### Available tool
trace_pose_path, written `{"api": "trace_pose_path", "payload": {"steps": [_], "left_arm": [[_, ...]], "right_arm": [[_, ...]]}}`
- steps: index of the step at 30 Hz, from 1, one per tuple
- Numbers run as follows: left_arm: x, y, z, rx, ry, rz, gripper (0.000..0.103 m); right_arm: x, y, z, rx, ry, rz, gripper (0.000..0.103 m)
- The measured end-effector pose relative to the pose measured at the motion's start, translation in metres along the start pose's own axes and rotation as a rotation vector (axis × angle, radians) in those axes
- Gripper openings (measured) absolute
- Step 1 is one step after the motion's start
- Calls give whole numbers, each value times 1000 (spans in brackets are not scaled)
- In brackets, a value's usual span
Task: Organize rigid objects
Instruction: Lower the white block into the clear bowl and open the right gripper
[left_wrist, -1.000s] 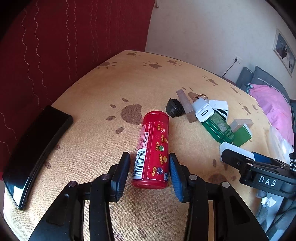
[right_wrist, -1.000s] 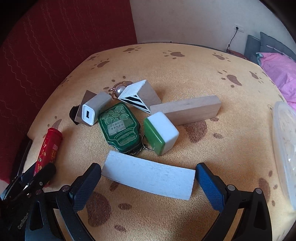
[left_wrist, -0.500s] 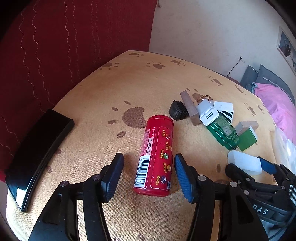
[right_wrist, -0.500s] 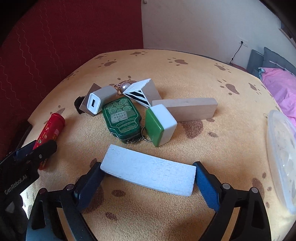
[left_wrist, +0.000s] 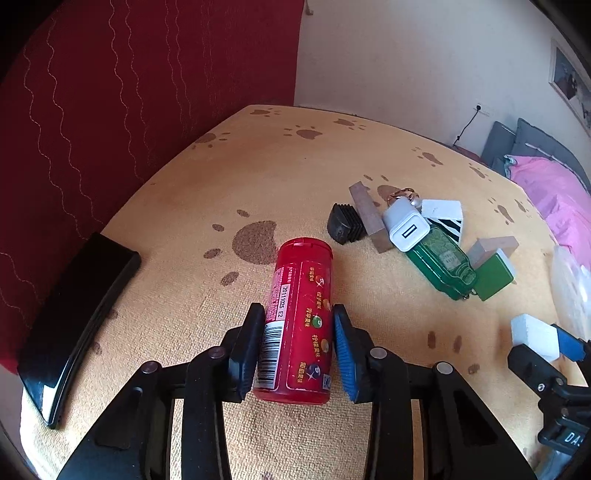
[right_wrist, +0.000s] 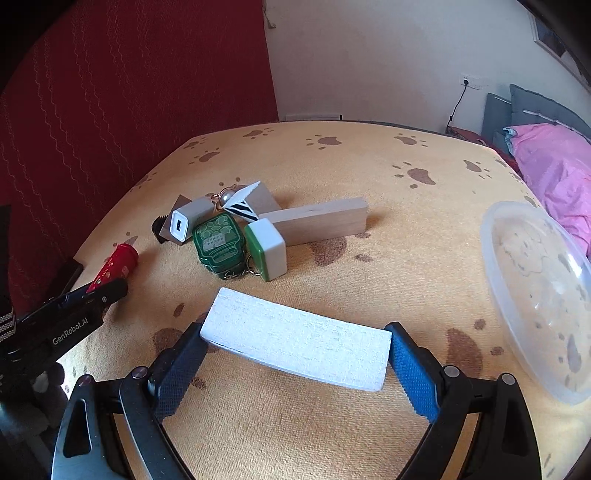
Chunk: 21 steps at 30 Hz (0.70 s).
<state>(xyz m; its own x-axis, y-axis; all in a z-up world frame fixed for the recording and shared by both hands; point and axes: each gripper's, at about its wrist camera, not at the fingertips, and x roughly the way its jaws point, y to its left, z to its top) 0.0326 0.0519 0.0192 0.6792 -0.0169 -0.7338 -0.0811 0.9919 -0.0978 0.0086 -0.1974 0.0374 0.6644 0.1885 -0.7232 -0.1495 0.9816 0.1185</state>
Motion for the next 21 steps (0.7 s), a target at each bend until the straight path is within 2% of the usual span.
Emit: {"api": "trace_pose_path", "payload": {"steps": [4,11,21], "left_arm": [[-10,-11,2,24,-17,-10,35],[-26,-38,5,78,-41,-36,34],[-41,-81,7,159,-65,-79,34]], "right_arm": [[-15,-18,2,28,-41,-16,97],[-39,-65,2,106,-103,-92,97],[-54,-141,-8,232,-119,-229,98]]}}
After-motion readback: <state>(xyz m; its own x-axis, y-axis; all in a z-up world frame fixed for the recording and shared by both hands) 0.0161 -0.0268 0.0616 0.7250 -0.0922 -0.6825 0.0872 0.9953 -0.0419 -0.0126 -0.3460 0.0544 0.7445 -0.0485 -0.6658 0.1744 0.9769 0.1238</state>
